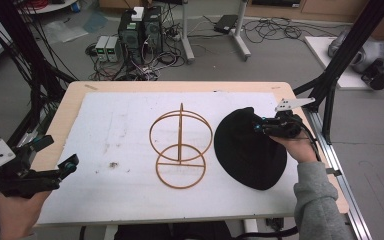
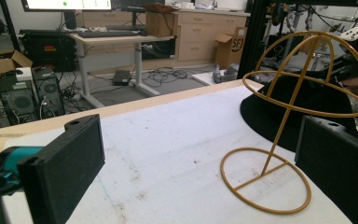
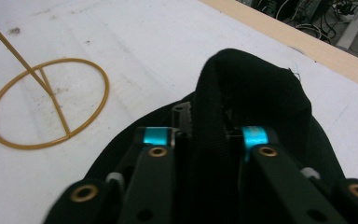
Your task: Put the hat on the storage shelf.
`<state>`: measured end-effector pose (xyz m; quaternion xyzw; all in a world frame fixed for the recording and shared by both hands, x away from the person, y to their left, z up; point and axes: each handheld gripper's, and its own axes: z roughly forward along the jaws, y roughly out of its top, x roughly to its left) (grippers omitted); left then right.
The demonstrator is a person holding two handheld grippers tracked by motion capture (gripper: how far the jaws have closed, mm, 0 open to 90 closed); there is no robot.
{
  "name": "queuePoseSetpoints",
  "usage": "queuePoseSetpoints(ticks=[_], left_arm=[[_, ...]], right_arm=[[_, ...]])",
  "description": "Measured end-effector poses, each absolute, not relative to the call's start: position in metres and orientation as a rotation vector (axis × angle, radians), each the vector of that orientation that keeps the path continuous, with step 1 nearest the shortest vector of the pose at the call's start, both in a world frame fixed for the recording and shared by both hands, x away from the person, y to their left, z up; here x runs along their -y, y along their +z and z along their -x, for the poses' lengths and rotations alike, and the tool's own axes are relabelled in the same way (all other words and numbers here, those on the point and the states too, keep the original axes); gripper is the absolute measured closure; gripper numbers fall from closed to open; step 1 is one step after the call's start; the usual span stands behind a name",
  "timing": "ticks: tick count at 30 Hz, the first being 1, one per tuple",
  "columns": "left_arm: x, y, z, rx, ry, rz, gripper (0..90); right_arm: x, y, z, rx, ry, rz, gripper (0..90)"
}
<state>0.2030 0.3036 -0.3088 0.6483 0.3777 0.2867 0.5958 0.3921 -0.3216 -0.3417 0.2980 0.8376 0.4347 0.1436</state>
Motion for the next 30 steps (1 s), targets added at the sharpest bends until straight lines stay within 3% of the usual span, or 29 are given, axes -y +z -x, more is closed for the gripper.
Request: queuePoseSetpoints(ticks=[20,30], left_arm=[[-0.306,-0.307,-0.202,-0.878,0.665,-1.496,1.7],[-0.302,-0.308,-0.206,-0.865,0.656,-1.510,1.8]], right_arm=[[0.331,-0.331,-0.384,-2.385,1.306,-0.849,87.6],[0.333,-0.301,-0.374,-2.383,1.305,-0.808,87.2]])
